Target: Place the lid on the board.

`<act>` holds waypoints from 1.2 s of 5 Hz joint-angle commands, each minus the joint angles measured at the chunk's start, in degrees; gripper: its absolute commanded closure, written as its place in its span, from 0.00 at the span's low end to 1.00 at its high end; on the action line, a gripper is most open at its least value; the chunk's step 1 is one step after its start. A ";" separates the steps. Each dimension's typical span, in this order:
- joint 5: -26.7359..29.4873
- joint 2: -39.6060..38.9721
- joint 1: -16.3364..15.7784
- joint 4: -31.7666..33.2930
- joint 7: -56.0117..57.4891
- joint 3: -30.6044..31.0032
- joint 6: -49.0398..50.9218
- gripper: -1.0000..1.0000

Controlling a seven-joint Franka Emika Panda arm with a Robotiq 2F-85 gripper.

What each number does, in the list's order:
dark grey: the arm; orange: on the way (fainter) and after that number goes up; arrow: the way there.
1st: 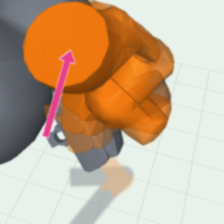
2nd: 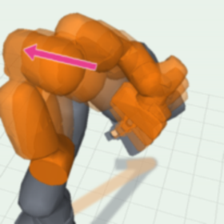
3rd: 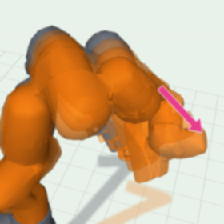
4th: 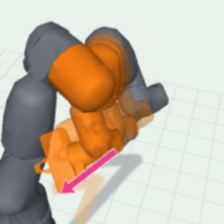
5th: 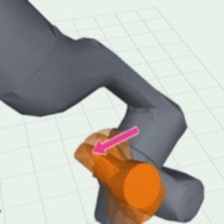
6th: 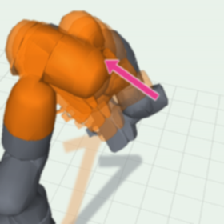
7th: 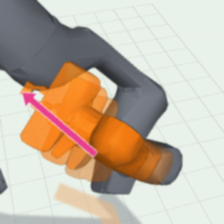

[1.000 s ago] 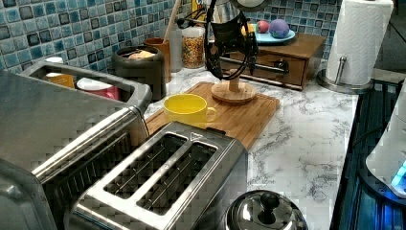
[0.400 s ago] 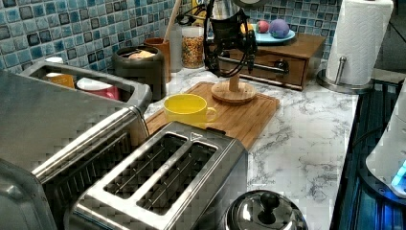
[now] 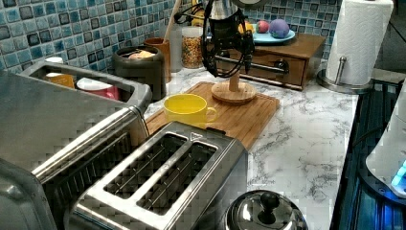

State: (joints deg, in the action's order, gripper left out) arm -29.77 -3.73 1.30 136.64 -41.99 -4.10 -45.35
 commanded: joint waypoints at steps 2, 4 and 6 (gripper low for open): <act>0.37 0.83 -0.16 -4.48 2.49 0.29 0.27 0.00; 0.41 0.82 -0.81 -4.50 2.53 -0.37 0.26 0.00; 0.42 0.82 -0.77 -4.49 2.53 -0.33 0.24 0.00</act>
State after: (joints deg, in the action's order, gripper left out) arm -29.57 -4.21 0.80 136.64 -41.96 -4.65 -45.55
